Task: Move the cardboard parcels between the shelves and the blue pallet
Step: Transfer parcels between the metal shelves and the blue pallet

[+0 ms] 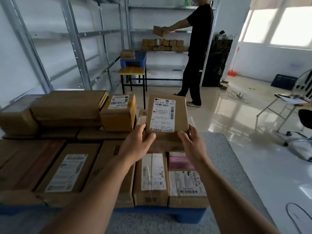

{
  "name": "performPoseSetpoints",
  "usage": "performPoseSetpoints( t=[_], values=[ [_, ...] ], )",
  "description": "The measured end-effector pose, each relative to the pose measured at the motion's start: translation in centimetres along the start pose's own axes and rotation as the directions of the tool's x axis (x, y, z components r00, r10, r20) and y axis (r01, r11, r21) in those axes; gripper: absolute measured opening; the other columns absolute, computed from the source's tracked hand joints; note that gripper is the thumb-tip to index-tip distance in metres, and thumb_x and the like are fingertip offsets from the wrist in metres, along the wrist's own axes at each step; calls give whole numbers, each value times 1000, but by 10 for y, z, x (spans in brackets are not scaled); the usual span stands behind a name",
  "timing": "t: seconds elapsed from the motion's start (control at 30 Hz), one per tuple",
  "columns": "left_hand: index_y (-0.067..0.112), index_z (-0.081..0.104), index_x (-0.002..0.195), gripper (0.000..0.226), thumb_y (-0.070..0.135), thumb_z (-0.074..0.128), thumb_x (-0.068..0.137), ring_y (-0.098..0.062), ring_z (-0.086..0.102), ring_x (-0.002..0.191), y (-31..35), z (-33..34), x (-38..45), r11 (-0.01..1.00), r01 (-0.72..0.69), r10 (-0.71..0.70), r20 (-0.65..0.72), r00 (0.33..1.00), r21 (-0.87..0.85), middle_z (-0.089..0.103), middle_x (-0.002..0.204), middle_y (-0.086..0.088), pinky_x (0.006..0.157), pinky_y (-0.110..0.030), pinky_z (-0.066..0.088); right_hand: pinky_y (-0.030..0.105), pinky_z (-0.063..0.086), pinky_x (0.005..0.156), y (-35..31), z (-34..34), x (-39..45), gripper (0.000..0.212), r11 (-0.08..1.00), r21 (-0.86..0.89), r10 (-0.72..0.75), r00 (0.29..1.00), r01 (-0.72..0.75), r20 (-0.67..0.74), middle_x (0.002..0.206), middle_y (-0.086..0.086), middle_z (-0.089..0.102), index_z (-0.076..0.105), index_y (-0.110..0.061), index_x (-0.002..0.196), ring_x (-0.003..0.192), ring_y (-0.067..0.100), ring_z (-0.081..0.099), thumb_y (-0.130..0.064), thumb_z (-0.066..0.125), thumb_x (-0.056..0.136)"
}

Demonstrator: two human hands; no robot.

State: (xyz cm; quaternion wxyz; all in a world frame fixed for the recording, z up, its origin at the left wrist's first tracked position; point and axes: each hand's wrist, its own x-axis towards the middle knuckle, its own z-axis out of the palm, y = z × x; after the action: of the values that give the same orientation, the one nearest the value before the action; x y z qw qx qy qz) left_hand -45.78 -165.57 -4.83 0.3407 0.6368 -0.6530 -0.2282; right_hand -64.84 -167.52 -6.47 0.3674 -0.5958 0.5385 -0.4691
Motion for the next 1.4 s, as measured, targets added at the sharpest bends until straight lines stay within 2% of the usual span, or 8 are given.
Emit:
performPoseSetpoints(
  t=[0.13,0.27,0.4,0.57,0.73,0.93,1.23,1.4],
  values=[
    [22,31,143,56,51,34,95,-27,36,132,-2,-12,27,938,-4,48,-117,992,347,45,142,-2,107,-43,29,6,42,51,-11,14,33,39,999,-35,-1,1000,2,29,105,-10,60,43,-23,134,83,-3,56,-34,47,96],
    [21,32,142,57,53,33,94,-22,12,142,-9,-29,57,840,-26,117,-134,984,542,34,149,-4,116,-47,7,21,43,49,-18,30,63,43,992,-127,9,1000,-7,20,98,-7,60,41,-24,135,75,3,56,-40,44,95],
    [19,27,145,64,56,29,94,-18,-5,144,-18,-43,87,790,-36,73,-37,997,612,15,157,0,115,-49,-6,22,38,53,-18,46,86,40,990,-138,42,999,-41,8,97,-7,60,46,-21,129,76,0,53,-39,46,93],
    [17,26,146,65,56,21,95,-20,-9,144,-32,-44,108,748,-29,-58,109,992,663,4,159,-1,114,-50,-6,23,36,55,-11,61,108,42,963,-242,136,988,-116,68,94,-3,57,46,-22,130,72,4,51,-42,44,93],
    [19,18,149,66,57,15,95,-16,-2,145,-46,-43,111,754,-27,-43,90,995,657,6,158,2,114,-45,-3,34,46,72,-5,68,117,42,966,-218,160,985,-141,69,95,-3,59,50,-21,121,81,13,54,-47,44,90],
    [22,17,149,65,57,21,95,-18,4,145,-48,-49,113,762,-44,-26,99,995,646,11,158,2,115,-42,2,25,36,55,-6,73,122,43,971,-196,153,986,-137,66,83,-14,51,49,-20,125,74,3,50,-46,45,91],
    [21,18,149,64,56,27,95,-19,9,144,-49,-52,110,787,-52,2,81,997,614,15,157,1,115,-40,4,30,41,67,-9,71,120,64,964,-172,220,971,-201,98,116,4,54,34,-17,139,88,16,50,-54,48,89],
    [23,22,148,62,52,37,95,-18,11,143,-40,-54,93,841,-48,84,-43,996,539,20,156,1,115,-40,6,42,42,96,-23,67,106,73,848,-528,-73,996,39,-43,140,9,39,23,-21,147,125,26,40,-57,48,89]
  ],
)
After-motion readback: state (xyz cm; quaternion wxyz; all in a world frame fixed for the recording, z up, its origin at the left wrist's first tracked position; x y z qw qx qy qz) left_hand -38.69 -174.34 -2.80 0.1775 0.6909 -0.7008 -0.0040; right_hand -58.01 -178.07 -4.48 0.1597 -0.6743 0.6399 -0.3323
